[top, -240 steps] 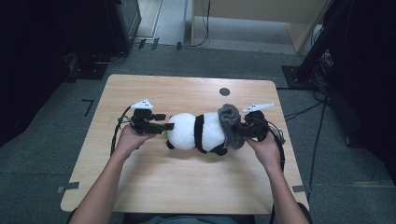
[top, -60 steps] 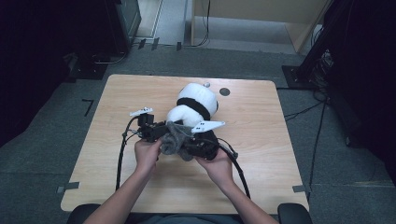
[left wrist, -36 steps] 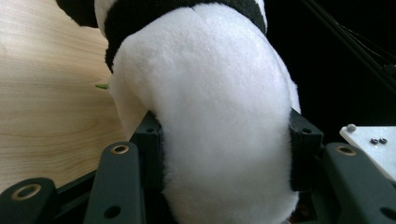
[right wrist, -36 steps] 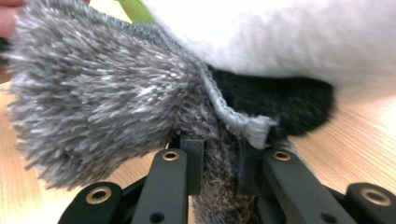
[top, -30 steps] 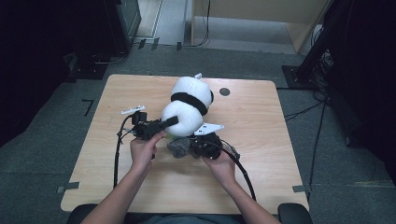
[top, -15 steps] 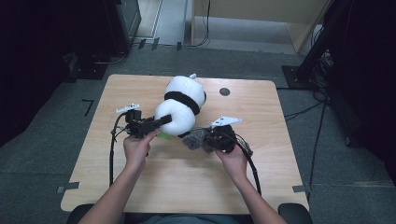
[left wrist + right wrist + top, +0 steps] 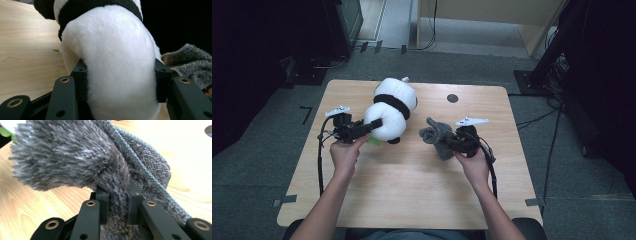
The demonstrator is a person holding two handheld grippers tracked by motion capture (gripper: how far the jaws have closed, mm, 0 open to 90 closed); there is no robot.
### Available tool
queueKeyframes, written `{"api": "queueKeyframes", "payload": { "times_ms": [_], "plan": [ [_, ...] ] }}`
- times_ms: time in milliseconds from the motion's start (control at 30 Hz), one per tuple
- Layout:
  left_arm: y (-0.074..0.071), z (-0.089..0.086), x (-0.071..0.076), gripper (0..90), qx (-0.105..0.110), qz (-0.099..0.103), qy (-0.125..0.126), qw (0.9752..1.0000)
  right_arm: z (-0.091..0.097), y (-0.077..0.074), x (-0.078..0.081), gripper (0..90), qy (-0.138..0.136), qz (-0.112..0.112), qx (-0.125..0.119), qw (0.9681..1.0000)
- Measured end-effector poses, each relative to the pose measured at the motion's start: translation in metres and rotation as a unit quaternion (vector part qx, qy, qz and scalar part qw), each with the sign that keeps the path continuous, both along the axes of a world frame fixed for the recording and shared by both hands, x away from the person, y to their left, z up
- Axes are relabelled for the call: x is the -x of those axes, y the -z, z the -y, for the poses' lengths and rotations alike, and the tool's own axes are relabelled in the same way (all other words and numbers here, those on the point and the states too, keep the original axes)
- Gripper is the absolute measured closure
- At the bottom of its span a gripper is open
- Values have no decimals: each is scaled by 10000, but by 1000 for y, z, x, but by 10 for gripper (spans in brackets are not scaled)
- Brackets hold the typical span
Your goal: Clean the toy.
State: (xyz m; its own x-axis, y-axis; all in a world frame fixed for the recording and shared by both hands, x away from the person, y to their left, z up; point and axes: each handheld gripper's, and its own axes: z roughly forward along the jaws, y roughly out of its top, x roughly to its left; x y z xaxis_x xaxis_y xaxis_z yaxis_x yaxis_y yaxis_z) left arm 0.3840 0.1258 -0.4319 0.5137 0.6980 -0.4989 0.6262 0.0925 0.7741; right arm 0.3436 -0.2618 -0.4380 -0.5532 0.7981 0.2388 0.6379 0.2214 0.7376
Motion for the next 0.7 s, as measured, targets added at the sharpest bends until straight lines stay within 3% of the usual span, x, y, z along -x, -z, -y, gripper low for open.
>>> {"api": "queueKeyframes", "payload": {
  "times_ms": [100,300,467,600,700],
  "plan": [
    [0,-9,-5,466,-31,-17,34,10000,8,-3,-2,779,82,8,-7,10000],
    [0,-24,-11,464,-520,123,-91,9985,23,-7,-8,779,202,-32,59,9998],
    [1,-40,-15,464,-643,225,-124,9976,41,-8,-12,778,353,-120,-58,9993],
    [8,-48,-21,463,-708,113,-173,9973,49,-7,-14,778,411,-147,-48,9990],
    [13,-51,-23,461,-1042,100,-246,9942,57,-3,-17,778,491,-163,62,9986]
  ]
}}
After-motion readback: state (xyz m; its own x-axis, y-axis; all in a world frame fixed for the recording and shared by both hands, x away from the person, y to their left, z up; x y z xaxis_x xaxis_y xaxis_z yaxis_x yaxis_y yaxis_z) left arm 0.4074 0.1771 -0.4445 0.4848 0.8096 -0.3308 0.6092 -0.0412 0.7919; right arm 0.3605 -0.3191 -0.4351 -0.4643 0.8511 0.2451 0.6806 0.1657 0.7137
